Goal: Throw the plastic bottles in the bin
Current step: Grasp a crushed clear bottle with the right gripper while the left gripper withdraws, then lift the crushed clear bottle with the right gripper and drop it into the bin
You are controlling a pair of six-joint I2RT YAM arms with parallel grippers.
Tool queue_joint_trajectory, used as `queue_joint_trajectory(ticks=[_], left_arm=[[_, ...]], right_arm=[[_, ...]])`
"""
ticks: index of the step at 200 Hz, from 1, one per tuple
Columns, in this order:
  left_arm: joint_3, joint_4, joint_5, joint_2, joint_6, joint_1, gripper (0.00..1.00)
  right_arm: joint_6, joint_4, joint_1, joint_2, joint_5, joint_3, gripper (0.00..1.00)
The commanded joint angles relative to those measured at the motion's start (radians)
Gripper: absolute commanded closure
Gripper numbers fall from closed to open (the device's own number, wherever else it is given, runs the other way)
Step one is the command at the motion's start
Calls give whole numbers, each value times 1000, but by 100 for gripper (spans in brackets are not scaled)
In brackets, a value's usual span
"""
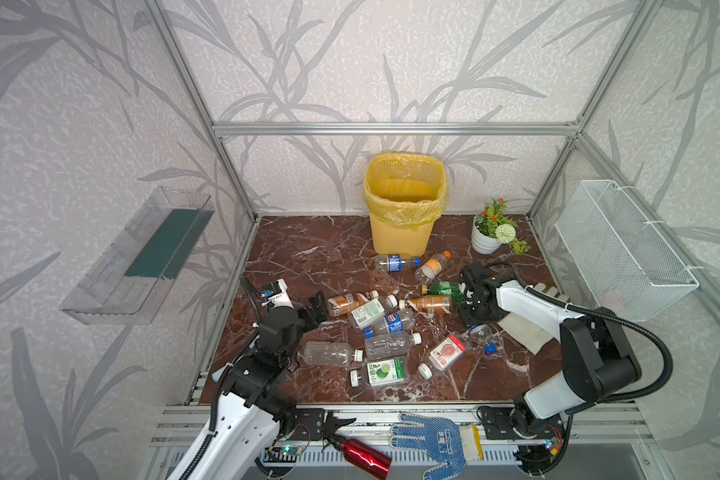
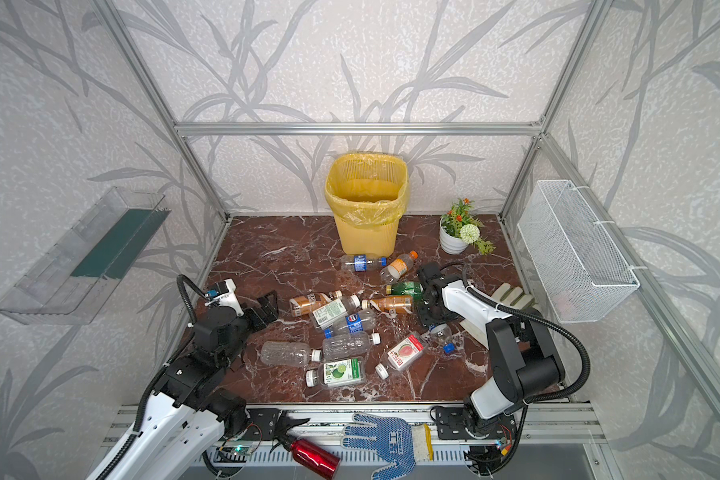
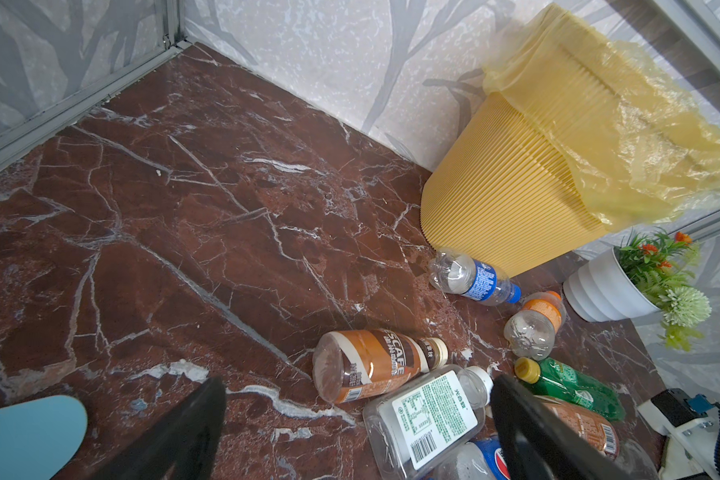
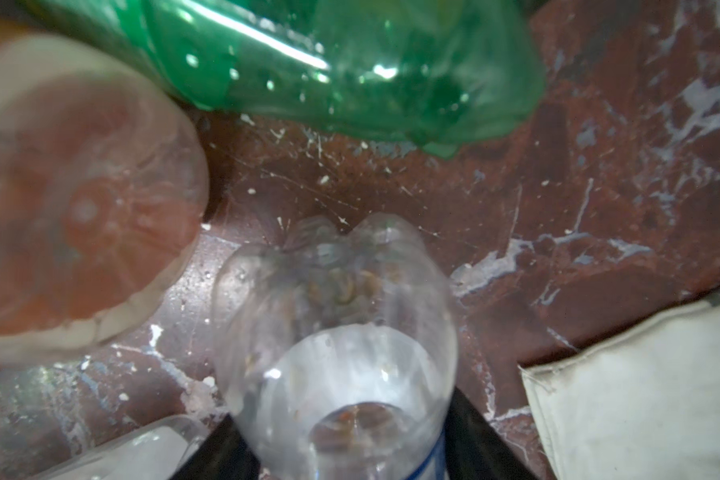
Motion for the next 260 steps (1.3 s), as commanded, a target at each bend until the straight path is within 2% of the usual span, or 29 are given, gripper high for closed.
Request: queue_joint_trajectory(ticks=[1, 19, 44, 76, 106, 129, 164, 180, 197, 205, 212, 223, 227, 237, 251, 260], left_arm=[[18, -11, -23, 37, -16, 4, 1], [26, -7, -29, 68, -12, 4, 1], [20, 22, -25, 101, -17, 4, 1], [17, 44, -35, 134, 5, 7, 1], [17, 47, 3, 183, 5, 29, 1], [25, 34, 34, 221, -7, 60, 1], [6, 38, 53, 206, -62, 71, 1], [-7, 20, 51, 176, -97, 71, 1], [-8, -31, 30, 144, -137, 70, 1], [-4, -66, 16, 126, -158, 70, 1], [0, -95, 6, 110, -178, 69, 1], [8, -144, -8, 84, -209, 70, 1], [15, -163, -12, 74, -217, 69, 1], [37, -216, -19, 50, -227, 69, 1], [77, -306, -51, 20, -242, 66, 1], [95, -352, -70, 6, -251, 66, 1]], right_arm=[[19, -46, 2, 23, 12, 29, 44], [25, -44, 1, 9, 26, 31, 51], [38, -43, -1, -84, 12, 62, 54], [46, -80, -4, -294, 59, 254, 58], [2, 113, -5, -514, 100, 454, 61], [11, 240, -5, -572, 94, 596, 61], [40, 530, -5, -540, 69, 623, 61], [89, 572, -5, -412, -6, 682, 61], [163, 556, 0, -192, -143, 805, 60], [168, 503, 9, -66, -206, 901, 58], [156, 426, 21, 40, -235, 1009, 50], [122, 287, 31, 193, -245, 1181, 25], [126, 247, 30, 225, -228, 1230, 19], [130, 230, 26, 248, -189, 1279, 12], [131, 410, 24, 190, -162, 1192, 4], [128, 460, 22, 156, -149, 1167, 2]])
